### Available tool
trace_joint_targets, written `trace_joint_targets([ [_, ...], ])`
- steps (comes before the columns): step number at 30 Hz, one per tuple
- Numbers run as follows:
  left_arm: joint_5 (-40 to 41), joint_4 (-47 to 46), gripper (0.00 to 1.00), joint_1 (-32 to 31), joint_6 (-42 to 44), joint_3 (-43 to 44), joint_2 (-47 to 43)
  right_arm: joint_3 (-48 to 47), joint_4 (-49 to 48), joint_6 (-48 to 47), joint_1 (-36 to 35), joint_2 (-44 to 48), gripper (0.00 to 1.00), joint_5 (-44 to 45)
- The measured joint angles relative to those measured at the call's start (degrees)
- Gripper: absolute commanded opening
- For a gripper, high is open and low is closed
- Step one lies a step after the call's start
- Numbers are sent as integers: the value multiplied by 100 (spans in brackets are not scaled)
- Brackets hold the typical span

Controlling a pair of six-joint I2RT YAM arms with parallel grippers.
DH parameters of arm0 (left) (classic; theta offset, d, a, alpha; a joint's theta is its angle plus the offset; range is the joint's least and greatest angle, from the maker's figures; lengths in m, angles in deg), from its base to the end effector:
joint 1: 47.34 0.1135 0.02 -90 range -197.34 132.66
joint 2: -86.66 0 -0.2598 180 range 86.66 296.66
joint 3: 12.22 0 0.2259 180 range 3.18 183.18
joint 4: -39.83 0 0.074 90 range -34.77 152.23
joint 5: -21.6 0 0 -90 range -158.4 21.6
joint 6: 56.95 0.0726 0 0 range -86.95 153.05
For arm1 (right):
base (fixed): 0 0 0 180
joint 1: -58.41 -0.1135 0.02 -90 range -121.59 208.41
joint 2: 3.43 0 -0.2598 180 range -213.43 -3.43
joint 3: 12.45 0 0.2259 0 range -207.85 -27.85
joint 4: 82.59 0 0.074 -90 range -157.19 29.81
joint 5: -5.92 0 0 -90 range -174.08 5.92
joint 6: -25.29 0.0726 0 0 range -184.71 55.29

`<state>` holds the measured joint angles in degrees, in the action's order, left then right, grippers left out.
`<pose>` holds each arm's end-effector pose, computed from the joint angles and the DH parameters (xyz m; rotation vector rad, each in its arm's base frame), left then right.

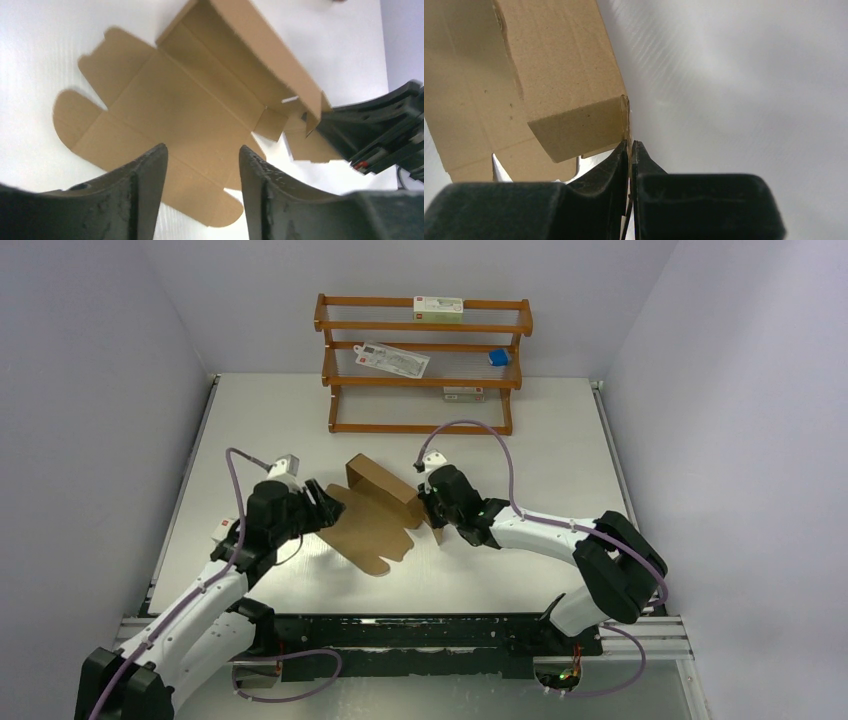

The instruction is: Fold the paper box

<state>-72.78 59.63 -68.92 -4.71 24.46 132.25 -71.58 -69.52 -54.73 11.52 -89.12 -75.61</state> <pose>0.1744 -0.0749 0.1938 -0.2542 2.1341 -0.7015 0.2230 0.2225 0.1786 -0.6458 2.1857 0.3617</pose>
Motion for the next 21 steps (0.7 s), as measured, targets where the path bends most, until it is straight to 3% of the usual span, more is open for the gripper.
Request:
trace_joint_targets([
  [4, 310, 87, 74, 0, 179, 625, 166, 4, -20, -223, -2, 0, 8, -13],
  [8, 455, -168, 77, 0, 323, 1294, 1043, 4, -42, -400, -7, 0, 7, -111],
  [14, 461, -455, 75, 48, 494, 1919, 2514, 4, -44, -581, -7, 0, 7, -299],
  [21, 365, -743, 66, 227, 599, 2387, 3523, 4, -46, -730, -4, 0, 6, -398],
])
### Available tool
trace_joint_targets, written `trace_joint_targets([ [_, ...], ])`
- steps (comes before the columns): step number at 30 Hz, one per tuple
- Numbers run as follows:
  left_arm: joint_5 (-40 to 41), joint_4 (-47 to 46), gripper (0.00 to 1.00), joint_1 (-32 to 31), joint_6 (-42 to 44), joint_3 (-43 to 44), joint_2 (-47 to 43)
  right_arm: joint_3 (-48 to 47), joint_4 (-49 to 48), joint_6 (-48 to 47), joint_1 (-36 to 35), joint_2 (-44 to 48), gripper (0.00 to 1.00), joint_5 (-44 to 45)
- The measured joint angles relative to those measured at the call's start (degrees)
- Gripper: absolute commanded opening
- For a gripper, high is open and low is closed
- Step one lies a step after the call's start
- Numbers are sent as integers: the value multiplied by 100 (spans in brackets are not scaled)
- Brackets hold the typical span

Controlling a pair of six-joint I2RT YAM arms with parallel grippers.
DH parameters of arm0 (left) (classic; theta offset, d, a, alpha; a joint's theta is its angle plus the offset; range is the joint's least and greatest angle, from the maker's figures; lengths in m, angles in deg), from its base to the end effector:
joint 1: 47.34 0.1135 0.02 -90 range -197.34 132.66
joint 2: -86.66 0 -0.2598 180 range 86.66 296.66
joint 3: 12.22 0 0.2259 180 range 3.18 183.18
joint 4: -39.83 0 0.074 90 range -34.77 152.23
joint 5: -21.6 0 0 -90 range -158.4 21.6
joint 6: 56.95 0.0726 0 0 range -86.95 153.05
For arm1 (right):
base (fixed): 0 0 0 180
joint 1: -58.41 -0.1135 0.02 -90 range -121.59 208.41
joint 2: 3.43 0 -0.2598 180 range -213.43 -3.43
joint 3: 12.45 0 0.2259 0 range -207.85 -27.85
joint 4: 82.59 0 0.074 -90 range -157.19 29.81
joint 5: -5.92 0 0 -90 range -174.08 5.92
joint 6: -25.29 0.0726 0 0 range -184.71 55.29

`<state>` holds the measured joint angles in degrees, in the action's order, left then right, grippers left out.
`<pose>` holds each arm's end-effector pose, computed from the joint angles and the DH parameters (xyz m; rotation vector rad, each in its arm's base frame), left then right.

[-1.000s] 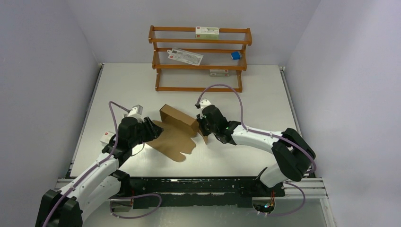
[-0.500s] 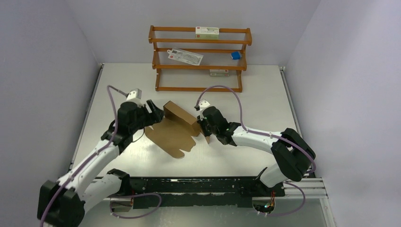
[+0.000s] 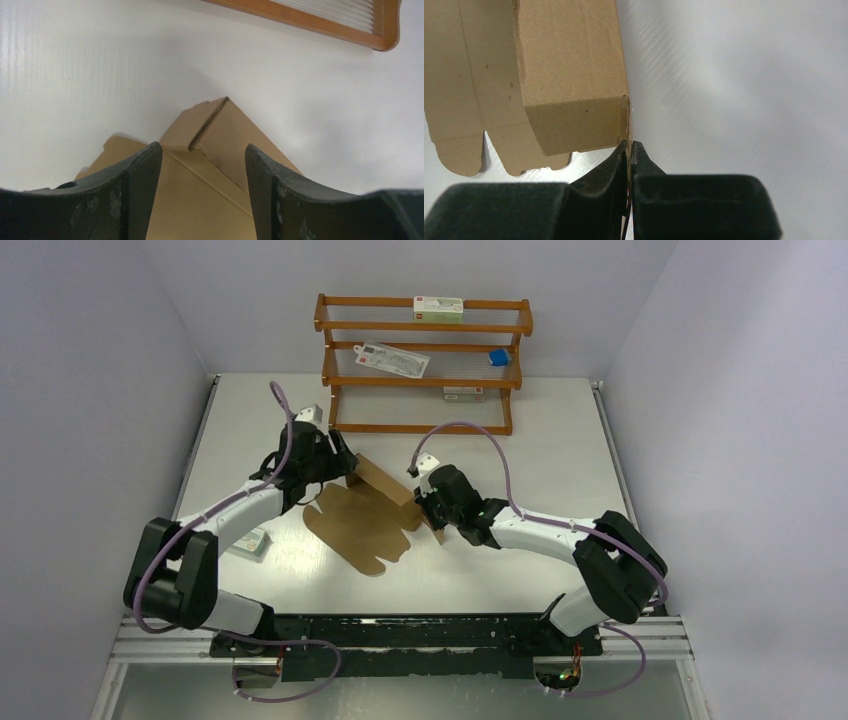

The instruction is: Fold the paper box

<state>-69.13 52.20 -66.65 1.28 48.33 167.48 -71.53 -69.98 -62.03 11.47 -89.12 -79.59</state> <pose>0.2959 -0.1047 0.2126 -0.2299 2.1762 -0.5287 0.2198 0.2269 0.1788 -0.8195 2.1277 0.3729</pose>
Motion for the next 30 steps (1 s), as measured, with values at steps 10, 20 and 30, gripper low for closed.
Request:
trace_joint_targets([
  [10, -485, -616, 50, 531, -42, 24, 649, 0, -48, -42, 0, -42, 4, -114],
  [20, -1333, -1473, 29, 660, -234, -72, 1008, 0, -57, -42, 0, -81, 4, -170],
  [30, -1611, -2124, 24, 763, -437, -671, 745, -72, 35, -26, 0, -129, 2, -109],
])
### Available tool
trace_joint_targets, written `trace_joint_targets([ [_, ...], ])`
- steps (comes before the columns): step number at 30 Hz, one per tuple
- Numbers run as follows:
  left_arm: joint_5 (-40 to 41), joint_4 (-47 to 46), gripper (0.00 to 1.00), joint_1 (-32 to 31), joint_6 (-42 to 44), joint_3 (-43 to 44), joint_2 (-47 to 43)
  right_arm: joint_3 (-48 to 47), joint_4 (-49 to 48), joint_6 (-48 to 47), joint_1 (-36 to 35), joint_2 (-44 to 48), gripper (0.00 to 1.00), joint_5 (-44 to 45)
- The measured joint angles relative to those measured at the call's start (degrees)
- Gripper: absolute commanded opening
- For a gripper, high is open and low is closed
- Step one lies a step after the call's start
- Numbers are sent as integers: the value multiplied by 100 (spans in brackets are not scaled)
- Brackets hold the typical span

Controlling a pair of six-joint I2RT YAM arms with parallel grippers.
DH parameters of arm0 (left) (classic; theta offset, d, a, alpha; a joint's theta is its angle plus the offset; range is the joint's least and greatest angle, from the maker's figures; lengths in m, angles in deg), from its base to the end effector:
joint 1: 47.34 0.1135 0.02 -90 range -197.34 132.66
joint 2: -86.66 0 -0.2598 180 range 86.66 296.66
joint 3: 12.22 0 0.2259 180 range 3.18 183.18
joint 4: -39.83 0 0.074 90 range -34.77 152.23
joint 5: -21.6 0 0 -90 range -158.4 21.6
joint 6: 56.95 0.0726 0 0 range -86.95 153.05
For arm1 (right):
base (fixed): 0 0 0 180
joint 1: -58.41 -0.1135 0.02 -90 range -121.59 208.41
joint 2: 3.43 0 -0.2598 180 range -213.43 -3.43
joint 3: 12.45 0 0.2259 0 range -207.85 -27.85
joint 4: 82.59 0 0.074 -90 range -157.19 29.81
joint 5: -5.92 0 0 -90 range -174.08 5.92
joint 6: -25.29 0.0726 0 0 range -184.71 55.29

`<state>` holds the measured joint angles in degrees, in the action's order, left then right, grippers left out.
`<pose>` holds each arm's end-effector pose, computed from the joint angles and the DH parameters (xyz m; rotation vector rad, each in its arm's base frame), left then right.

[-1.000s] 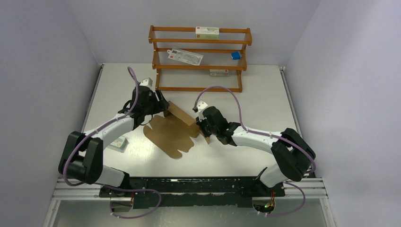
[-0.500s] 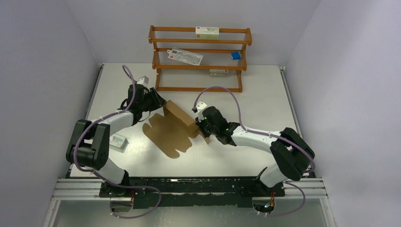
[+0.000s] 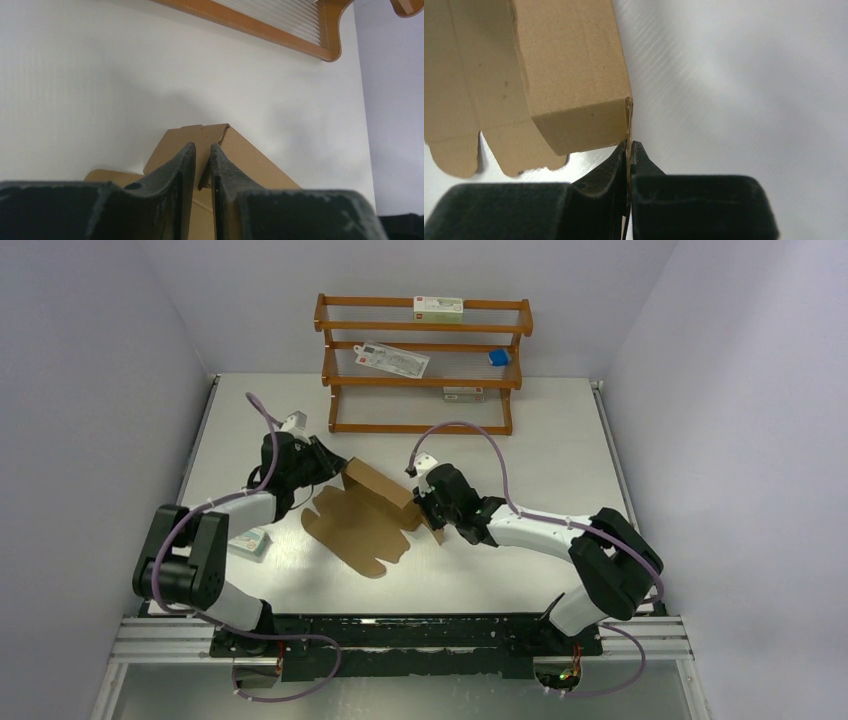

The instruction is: Fold the paper box

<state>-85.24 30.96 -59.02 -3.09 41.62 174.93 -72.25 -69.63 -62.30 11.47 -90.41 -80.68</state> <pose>0.3169 -0.0870 0.1835 -0.2517 2.0801 -0.8152 0.2211 0.2303 0.1753 -0.8419 2.1399 0.3842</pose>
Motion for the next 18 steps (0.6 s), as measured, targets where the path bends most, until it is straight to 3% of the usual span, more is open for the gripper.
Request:
trace_joint_targets([
  [18, 140, 527, 29, 87, -227, -1620, -2247, -737, 407, 103, 101, -566, 2, 358],
])
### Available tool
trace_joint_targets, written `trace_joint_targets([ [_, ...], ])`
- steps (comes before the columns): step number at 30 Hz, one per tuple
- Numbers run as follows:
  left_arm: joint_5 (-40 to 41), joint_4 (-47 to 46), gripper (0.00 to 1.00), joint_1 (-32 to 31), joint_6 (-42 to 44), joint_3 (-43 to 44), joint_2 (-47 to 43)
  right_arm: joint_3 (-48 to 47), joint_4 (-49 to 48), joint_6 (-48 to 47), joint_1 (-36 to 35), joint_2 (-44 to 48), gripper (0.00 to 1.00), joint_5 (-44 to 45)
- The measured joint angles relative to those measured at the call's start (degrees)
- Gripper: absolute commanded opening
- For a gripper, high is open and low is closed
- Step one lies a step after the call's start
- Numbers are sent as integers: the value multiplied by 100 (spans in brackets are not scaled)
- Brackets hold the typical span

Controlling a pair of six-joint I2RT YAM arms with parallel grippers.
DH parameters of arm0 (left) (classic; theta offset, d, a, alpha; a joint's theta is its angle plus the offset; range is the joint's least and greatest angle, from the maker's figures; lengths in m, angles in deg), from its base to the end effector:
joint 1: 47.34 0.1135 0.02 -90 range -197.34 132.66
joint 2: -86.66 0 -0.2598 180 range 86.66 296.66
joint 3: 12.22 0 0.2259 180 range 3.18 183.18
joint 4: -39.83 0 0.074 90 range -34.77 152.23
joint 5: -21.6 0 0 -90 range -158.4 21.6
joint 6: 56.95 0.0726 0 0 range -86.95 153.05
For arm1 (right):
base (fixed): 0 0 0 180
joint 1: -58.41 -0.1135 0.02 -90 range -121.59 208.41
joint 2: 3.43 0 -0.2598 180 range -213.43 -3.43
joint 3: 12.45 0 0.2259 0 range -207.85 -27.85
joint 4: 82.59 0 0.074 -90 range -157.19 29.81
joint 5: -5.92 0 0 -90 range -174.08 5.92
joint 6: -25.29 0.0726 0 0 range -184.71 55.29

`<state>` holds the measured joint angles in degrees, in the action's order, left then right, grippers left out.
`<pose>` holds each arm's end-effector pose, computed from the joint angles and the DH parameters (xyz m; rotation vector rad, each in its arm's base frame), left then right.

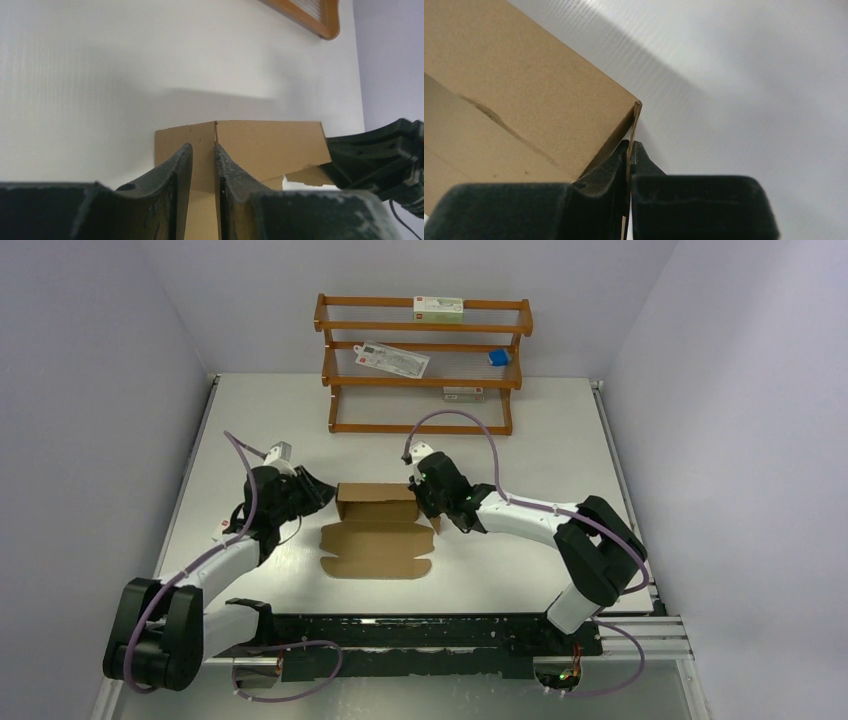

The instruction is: Fold the paper box

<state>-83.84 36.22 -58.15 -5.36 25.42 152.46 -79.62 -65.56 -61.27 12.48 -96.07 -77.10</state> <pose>0.2357 -0.0647 0.1840 -0.3187 2.0538 -0.8093 0.2453 0.2407 0.1772 -0.7839 2.1883 0.2982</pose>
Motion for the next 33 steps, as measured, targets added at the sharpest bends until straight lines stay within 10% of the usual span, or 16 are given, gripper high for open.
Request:
trace_joint_targets([
  [33, -79, 581, 49, -48, -400, -739, -1338, 179, -424, 599, 17, -13, 7, 55],
])
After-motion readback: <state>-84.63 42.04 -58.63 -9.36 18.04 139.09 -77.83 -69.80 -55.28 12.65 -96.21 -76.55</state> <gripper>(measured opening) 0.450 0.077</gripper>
